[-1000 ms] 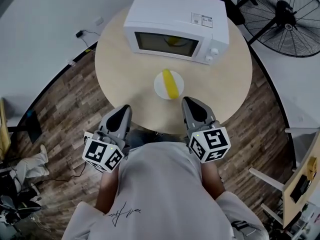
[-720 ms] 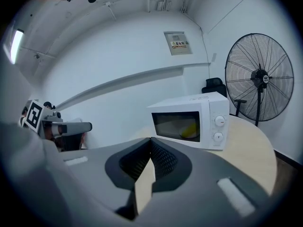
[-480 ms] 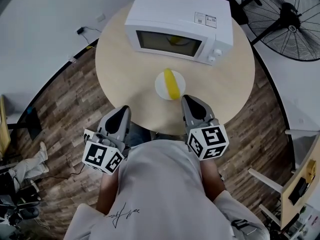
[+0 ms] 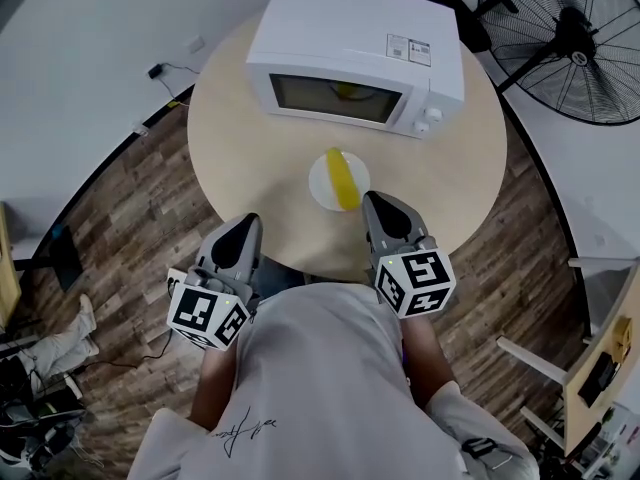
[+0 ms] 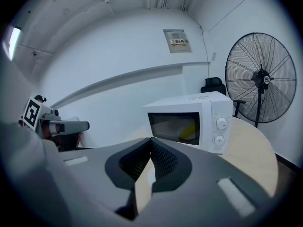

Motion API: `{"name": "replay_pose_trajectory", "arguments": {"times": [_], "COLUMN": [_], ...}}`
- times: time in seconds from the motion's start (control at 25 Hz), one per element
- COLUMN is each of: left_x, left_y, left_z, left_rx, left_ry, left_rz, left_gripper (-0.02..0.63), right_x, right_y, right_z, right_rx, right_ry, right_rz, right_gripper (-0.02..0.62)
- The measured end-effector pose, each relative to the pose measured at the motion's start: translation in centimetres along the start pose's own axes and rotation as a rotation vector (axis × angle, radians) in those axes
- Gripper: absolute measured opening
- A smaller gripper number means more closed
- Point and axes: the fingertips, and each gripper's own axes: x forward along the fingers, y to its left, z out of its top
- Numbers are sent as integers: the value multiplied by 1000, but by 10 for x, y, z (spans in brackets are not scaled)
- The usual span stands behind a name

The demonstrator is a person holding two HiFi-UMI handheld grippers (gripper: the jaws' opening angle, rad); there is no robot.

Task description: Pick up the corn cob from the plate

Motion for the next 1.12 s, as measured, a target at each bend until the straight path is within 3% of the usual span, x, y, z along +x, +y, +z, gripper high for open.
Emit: {"name": "replay_pose_trajectory", "arguments": {"times": [1.12], "left_x": [-2], "left_y": [33], "left_z": [-12], "left_rx": [-38], "left_ry": [46], "left_rz": [17], "left_gripper": [-2], "right_x": [46], "right_y": [1], "right_z": [-16], "right_rx": [14], "right_ry": [72], "right_rz": [15], "right_gripper": [23]}}
